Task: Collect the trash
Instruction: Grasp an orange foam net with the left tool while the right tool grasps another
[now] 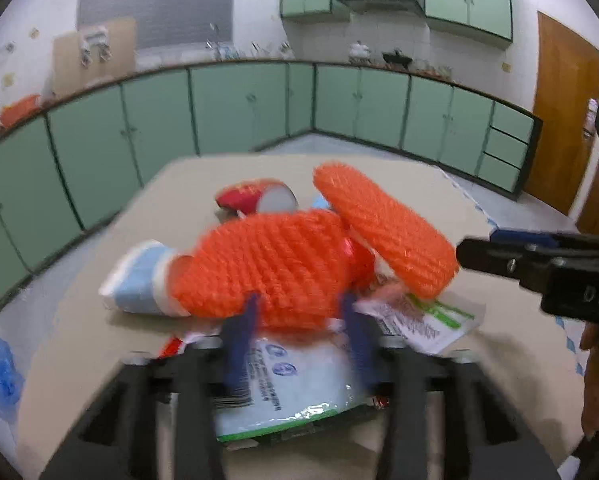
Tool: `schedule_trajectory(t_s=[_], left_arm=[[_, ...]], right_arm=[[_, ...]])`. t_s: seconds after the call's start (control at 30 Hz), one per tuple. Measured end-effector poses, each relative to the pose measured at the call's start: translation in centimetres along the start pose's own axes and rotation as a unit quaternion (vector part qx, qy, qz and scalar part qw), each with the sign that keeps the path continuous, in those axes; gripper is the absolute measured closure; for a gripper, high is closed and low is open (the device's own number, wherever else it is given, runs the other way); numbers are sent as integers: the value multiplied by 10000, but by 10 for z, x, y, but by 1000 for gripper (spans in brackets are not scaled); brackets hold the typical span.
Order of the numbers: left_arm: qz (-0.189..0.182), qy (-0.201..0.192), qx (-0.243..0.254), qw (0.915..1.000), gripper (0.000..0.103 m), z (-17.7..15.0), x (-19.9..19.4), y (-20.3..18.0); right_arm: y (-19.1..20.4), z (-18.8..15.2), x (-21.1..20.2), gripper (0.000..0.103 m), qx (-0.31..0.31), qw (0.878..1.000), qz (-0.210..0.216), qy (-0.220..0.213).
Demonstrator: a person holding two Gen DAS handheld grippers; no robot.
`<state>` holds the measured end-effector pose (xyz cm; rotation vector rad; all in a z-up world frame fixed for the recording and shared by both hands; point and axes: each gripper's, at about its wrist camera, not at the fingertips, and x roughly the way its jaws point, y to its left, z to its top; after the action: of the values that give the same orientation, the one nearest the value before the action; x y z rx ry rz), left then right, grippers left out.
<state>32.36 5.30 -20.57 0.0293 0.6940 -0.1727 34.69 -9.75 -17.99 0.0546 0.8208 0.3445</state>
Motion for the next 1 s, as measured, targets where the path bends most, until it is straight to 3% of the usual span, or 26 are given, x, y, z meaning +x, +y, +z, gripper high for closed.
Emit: schedule_trajectory(t_s=[0.17, 0.33, 0.53, 0.57, 0.6, 0.7, 0.73, 1.0], left_arm=[[-89, -165, -61, 9998, 91, -1, -9, 4], [-129, -483, -164, 9986, 91, 3, -33, 12], [-102, -480, -238, 9985, 91, 1, -36, 20], [-95, -488, -248, 9985, 91, 1, -37, 21], [-94, -491, -254, 9984, 91, 0, -37, 21], [-82, -511, -258, 9983, 91, 1, -39, 23], [-87, -514, -276, 9983, 91, 0, -40, 24], [-87, -602, -259, 9978, 91, 0, -56, 20]], right_arm=[[4, -1, 7, 44, -91, 9999, 26, 71], [18, -3, 14, 44, -241, 9996, 68, 120], [26, -2, 27, 42, -355, 9990, 87, 244], [26, -2, 29, 47, -343, 9990, 113, 269], [26, -2, 30, 62, -337, 9989, 143, 307], [23, -2, 30, 86, -308, 9988, 205, 307], [24, -2, 29, 90, -306, 9989, 201, 290], [17, -1, 5, 95, -176, 9996, 216, 43]])
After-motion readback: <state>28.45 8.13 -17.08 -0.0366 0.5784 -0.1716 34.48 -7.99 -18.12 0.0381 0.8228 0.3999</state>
